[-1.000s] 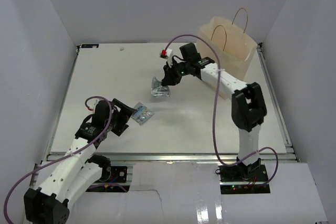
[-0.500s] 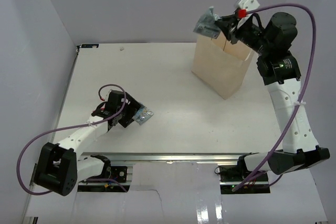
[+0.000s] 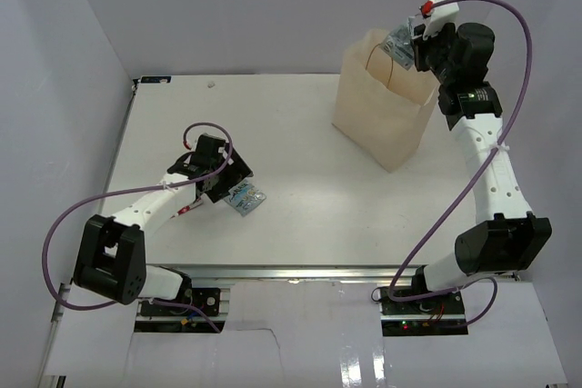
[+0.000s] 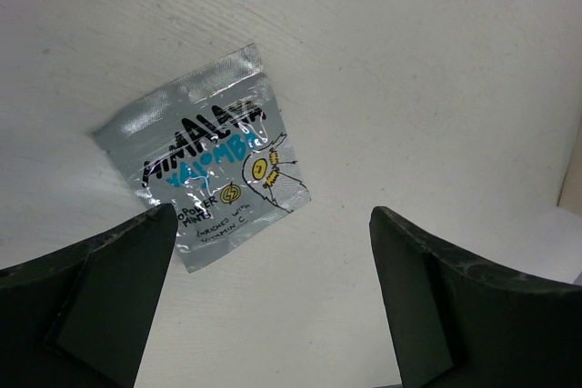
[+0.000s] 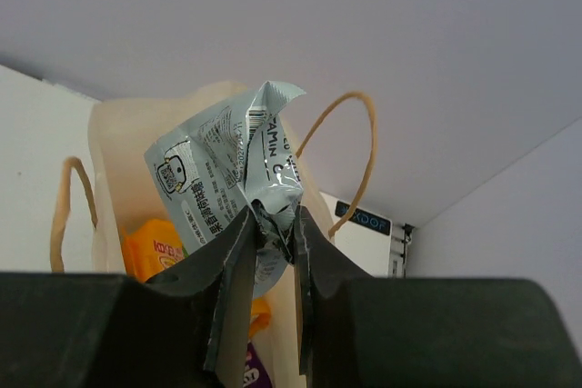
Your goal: Place the snacks into the paper bag
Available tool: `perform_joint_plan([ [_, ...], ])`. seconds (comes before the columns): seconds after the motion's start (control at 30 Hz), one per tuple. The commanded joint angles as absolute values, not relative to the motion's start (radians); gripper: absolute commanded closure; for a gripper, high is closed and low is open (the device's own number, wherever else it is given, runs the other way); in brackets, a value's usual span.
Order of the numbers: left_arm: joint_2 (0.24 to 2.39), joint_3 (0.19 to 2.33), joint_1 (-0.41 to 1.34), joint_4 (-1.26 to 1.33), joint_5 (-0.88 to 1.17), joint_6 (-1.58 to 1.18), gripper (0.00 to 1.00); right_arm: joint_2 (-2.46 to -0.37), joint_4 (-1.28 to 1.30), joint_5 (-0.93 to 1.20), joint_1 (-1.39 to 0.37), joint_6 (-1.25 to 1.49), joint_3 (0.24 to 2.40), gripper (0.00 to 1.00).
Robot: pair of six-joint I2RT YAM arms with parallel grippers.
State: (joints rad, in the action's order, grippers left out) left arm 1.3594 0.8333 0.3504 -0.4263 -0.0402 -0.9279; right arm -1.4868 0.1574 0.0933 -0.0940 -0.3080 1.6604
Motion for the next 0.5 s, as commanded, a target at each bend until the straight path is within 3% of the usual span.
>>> perform_joint_plan([
  [0.0,1.341,0.845,0.347,-0.477,-0.071,-0.922,0.02,-1.460,0.113,0.086,-0.094,-0.342,1.632,0.88],
  [0.1,1.368,0.865,0.347,-0.485,-0.066,-0.919,0.02,-1.448,0.150,0.109,-0.094,-0.348,1.603,0.64],
  [0.13,1.399,0.889,0.347,-0.492,-0.067,-0.919,0.05,-1.425,0.153,0.115,-0.092,-0.353,1.592,0.39],
  [0.2,1.461,0.941,0.348,-0.549,-0.094,-0.948,0.08,-1.382,0.163,0.133,-0.078,-0.333,1.575,0.14],
  [0.3,1.518,0.991,0.351,-0.607,-0.121,-0.968,0.10,-1.329,0.198,0.201,-0.057,-0.316,1.586,0.05],
  [0.47,1.673,1.138,0.383,-0.756,-0.199,-1.005,0.15,-1.252,0.229,0.253,-0.037,-0.293,1.548,0.03],
])
